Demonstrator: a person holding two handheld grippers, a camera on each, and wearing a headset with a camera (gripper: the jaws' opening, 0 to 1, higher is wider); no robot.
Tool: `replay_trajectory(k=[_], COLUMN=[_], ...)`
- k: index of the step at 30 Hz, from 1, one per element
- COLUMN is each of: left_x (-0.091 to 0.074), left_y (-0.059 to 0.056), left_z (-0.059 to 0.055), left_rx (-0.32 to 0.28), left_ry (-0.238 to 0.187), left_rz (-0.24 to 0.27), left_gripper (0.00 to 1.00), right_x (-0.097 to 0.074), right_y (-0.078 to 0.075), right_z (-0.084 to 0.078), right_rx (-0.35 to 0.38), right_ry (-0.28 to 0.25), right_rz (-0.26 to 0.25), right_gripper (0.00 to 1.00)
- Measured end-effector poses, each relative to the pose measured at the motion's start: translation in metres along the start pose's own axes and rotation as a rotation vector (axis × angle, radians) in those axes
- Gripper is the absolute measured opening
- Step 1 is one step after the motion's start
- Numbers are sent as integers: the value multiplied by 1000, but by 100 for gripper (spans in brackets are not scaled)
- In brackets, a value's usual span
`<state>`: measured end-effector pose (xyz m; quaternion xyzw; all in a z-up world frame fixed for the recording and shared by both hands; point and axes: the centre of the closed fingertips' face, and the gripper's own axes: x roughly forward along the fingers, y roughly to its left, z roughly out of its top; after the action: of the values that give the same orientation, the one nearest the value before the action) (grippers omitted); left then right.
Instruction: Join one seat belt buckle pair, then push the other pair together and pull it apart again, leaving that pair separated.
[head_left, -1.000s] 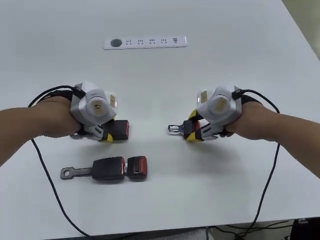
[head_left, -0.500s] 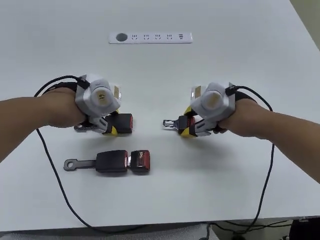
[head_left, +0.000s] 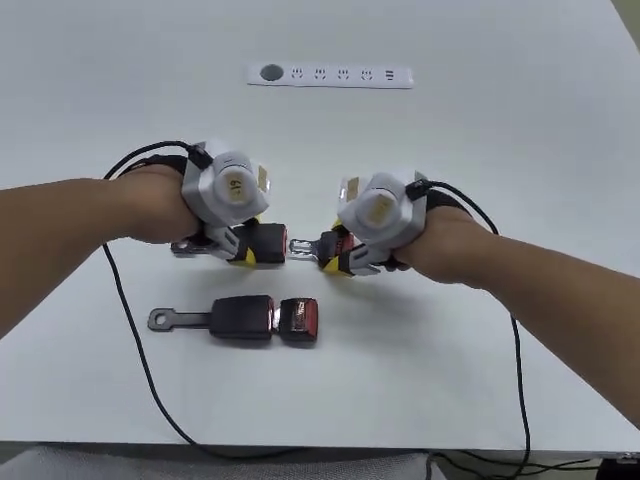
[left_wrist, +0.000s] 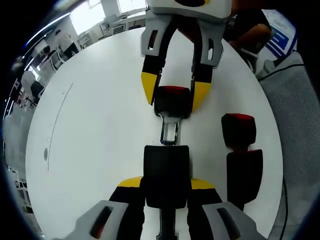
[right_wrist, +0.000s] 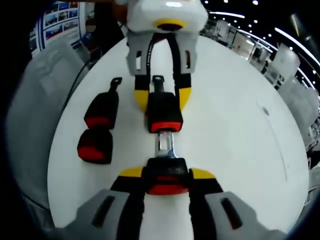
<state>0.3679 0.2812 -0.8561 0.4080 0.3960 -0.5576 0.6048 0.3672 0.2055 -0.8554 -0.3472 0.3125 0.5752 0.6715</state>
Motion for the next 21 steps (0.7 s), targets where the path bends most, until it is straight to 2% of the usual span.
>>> replay_trajectory(k=[6, 11, 17, 21], left_x=[0, 1, 1, 2], left_y=[0, 1, 0, 1], left_z=[0, 0, 0, 1], left_rx=[5, 7, 21, 18], left_ry=[3, 7, -3, -9], left_rz=[-3, -4, -11, -19], left_gripper=[33, 33, 32, 32], right_x=[2, 3, 10, 9], right_y=[0, 0, 0, -1], right_z=[2, 7, 16, 14], right_rx=[-49, -70, -45, -30], right_ry=[18, 10, -24, -43], right_rz=[-9, -19, -7, 8], right_gripper=[33, 33, 33, 32])
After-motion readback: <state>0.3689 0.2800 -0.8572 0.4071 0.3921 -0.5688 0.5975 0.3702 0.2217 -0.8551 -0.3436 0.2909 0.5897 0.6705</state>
